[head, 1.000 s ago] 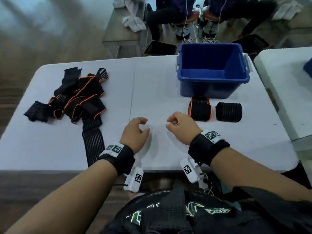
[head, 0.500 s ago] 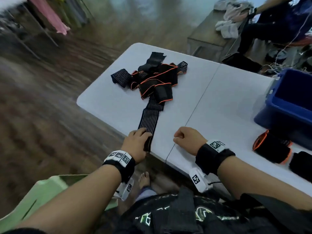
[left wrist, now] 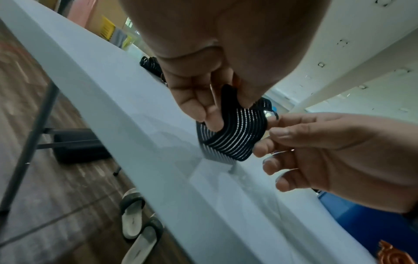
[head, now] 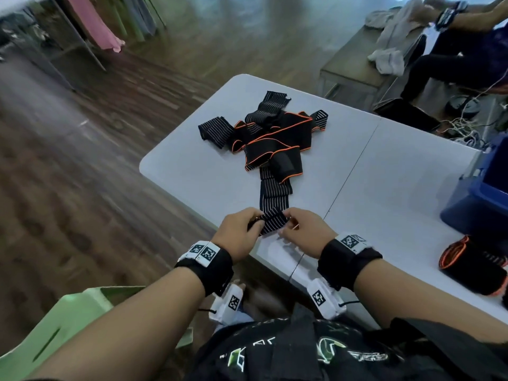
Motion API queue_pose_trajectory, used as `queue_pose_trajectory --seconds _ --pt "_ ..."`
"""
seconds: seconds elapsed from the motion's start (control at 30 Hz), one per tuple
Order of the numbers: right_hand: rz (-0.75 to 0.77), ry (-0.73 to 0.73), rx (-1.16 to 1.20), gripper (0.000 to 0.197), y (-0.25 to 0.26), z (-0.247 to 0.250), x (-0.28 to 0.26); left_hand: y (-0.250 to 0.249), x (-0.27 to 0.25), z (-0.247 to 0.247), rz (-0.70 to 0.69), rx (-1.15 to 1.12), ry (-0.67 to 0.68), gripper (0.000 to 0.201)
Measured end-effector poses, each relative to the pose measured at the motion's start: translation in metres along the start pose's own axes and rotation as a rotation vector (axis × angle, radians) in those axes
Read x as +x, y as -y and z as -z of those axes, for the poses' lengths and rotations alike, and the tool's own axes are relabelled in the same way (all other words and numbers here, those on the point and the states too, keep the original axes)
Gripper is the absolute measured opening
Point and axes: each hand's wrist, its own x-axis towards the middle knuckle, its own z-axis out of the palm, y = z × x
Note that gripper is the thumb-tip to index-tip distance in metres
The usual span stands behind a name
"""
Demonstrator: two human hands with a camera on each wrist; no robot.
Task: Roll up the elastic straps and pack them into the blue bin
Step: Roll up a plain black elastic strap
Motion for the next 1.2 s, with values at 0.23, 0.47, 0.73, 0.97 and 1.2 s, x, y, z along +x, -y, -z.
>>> queue_pose_trajectory --seconds 0.23,0.47,0.73,0.97,1.2 --pt "-0.033 -0.226 -0.041 0.025 0.024 0.005 0.032 0.014 0.055 0.046 -0.045 -0.112 0.025 0.022" --pt "-0.054 -0.357 -0.062 0.031 0.060 0.014 0.060 0.075 0.150 0.122 0.078 -0.031 -0.091 0.012" --pt "-0.116 -0.484 -0.105 0.024 0.078 0.002 0.087 0.094 0.249 0.162 -0.014 0.143 -0.104 0.021" --pt "-0.170 -0.628 -0.088 0.019 0.083 -0.004 0.098 0.122 0.298 0.158 0.209 0.183 -0.105 0.047" --pt "-0.230 -0.612 -0.063 0.017 0.091 -0.016 0.101 0.145 0.315 0.165 0.282 0.151 -0.070 0.061"
